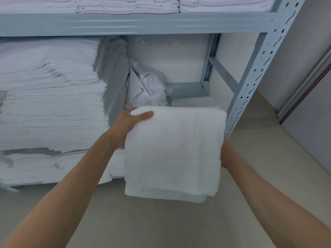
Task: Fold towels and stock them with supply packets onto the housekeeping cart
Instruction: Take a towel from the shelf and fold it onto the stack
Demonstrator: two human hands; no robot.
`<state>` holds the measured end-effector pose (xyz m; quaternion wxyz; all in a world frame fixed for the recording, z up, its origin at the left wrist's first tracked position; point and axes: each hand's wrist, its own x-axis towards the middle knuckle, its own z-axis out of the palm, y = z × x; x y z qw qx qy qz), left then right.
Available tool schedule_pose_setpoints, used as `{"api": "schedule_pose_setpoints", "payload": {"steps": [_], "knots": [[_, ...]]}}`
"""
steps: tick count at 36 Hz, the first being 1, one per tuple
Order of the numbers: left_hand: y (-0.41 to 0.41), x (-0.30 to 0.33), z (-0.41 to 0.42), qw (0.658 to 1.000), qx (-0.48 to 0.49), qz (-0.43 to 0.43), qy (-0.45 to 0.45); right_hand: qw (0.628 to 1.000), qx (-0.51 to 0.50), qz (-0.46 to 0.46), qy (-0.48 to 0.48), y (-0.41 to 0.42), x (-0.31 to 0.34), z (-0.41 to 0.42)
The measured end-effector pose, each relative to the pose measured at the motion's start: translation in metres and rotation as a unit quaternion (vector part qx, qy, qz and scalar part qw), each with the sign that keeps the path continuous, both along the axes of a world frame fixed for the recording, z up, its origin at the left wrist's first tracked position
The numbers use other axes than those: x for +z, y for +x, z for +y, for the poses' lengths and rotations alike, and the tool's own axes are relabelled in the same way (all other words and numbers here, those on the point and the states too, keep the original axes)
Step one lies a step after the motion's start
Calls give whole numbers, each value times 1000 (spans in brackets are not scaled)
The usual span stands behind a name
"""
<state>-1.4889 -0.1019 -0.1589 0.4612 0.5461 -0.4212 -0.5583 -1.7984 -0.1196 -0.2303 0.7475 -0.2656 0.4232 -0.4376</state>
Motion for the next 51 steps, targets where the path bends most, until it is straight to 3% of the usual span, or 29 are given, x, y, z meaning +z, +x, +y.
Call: {"api": "schedule_pose_setpoints", "payload": {"steps": [3, 6, 10, 16, 19, 22, 25, 26, 28, 30, 33, 39, 47, 51], "knots": [[-2, 1, 1, 999, -1, -1, 35, 999, 0, 13, 37, 16, -30, 31], [4, -5, 7, 995, 11, -3, 103, 994, 31, -65, 86, 31, -44, 41], [17, -14, 9, 986, 25, 24, 161, 984, 85, -129, 84, 35, -59, 48], [30, -13, 10, 990, 35, 30, 133, 986, 161, -21, 29, 40, -45, 45], [39, -6, 10, 996, 19, 34, 83, 989, 147, -3, 15, 43, -27, 38], [58, 5, 5, 991, -6, 131, 10, 990, 138, -39, 1, 45, -6, 33], [66, 2, 4, 943, -3, 333, -17, 989, 117, -87, -27, 49, 19, 24], [59, -8, 7, 931, -13, 365, -6, 990, 104, -86, -37, 50, 26, 19], [41, -38, 15, 940, -40, 338, 10, 994, 73, -69, -45, 50, 37, 9], [25, -64, 25, 960, 13, 277, 26, 997, 57, -39, -30, 46, 37, -1], [8, -84, 28, 957, 63, 265, 102, 998, 60, 23, 22, 30, 27, -11], [5, -88, 16, 965, -49, 207, 153, 988, 111, 109, 23, 3, 19, -17], [3, -66, -3, 975, -117, 141, 126, 994, 83, 70, -20, -16, 40, -25], [-12, -60, -5, 972, -136, 133, 135, 996, 70, -3, -54, -23, 45, -24]]}}
